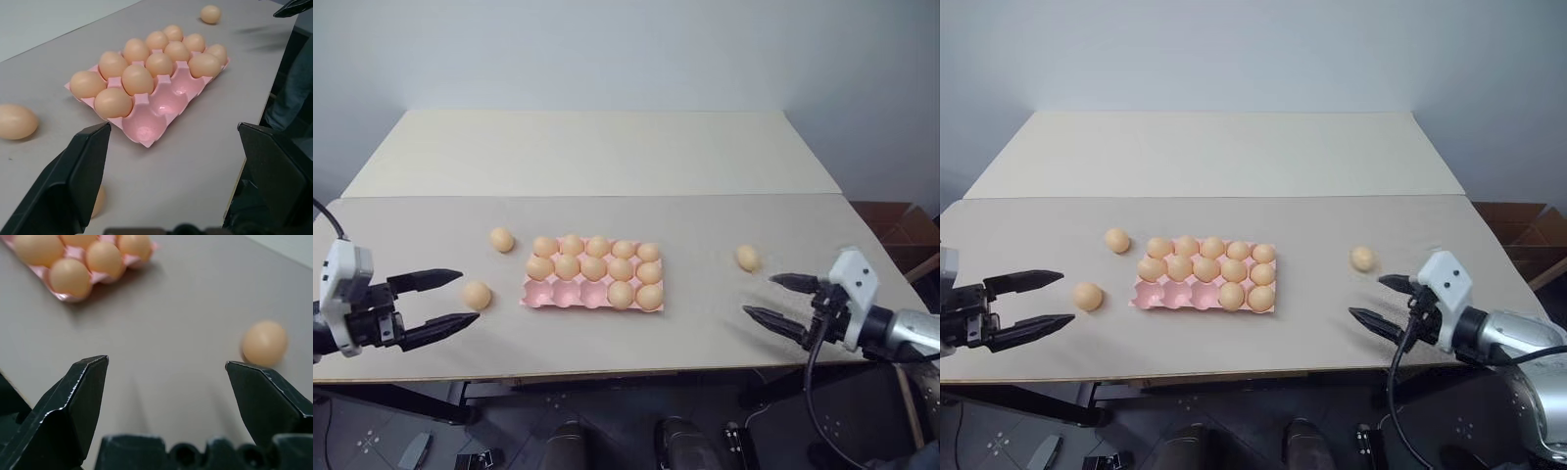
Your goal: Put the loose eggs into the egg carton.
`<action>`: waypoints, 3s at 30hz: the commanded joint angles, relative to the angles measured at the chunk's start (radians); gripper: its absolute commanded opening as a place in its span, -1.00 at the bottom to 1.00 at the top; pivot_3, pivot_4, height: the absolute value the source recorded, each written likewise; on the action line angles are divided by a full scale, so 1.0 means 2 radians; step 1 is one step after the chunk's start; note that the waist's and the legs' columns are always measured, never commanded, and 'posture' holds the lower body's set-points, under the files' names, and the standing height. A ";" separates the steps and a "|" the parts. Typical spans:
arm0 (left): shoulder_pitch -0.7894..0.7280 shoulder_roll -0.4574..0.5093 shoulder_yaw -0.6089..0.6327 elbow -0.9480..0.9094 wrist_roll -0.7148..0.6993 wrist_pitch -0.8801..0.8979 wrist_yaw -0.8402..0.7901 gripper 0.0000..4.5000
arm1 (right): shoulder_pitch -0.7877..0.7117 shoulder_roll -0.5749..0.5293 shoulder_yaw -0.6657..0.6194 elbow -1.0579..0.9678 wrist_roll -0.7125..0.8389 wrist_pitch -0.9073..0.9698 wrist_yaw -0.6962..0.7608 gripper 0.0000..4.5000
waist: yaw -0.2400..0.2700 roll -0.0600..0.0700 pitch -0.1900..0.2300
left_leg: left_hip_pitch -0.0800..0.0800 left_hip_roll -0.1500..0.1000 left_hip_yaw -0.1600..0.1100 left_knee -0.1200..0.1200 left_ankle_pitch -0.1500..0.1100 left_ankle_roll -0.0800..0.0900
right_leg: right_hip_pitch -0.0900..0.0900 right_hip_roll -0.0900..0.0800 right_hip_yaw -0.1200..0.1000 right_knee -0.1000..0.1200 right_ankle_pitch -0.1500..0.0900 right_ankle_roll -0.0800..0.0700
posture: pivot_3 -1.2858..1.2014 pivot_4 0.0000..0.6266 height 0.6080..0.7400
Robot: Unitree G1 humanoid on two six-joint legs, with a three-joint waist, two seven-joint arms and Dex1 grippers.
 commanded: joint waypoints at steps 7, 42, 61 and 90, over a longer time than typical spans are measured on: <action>-0.006 0.002 0.017 -0.017 -0.004 -0.006 0.009 1.00 | -0.010 -0.011 -0.024 -0.026 0.030 0.059 -0.048 0.98 | 0.002 0.000 0.000 | 0.000 0.000 0.000 0.000 0.000 0.000 | 0.000 0.000 0.000 0.000 -0.001 -0.001 | 0.03 -0.52 1.00; 0.002 0.003 0.029 -0.038 -0.006 -0.003 0.018 1.00 | -0.315 0.139 0.197 0.031 -0.050 0.161 -0.200 -0.21 | -0.007 0.000 0.000 | 0.000 0.000 0.001 -0.001 0.000 0.000 | -0.001 0.001 0.002 0.000 0.002 -0.001 | 0.03 -0.52 1.00; 0.004 0.010 0.034 -0.039 -0.006 0.005 0.014 1.00 | -0.350 0.303 0.423 0.028 -0.110 0.164 -0.264 0.24 | -0.006 -0.001 0.000 | -0.001 0.000 0.001 -0.001 0.000 0.000 | -0.002 0.000 0.001 0.001 0.002 -0.001 | 0.03 -0.52 1.00; 0.047 -0.024 0.084 0.036 0.020 0.017 0.071 1.00 | -0.087 -0.009 0.047 0.012 0.013 -0.092 0.074 0.70 | -0.005 -0.001 0.000 | 0.002 0.000 0.002 -0.001 0.000 0.000 | 0.000 0.000 0.002 0.000 -0.001 0.000 | 0.03 -0.52 1.00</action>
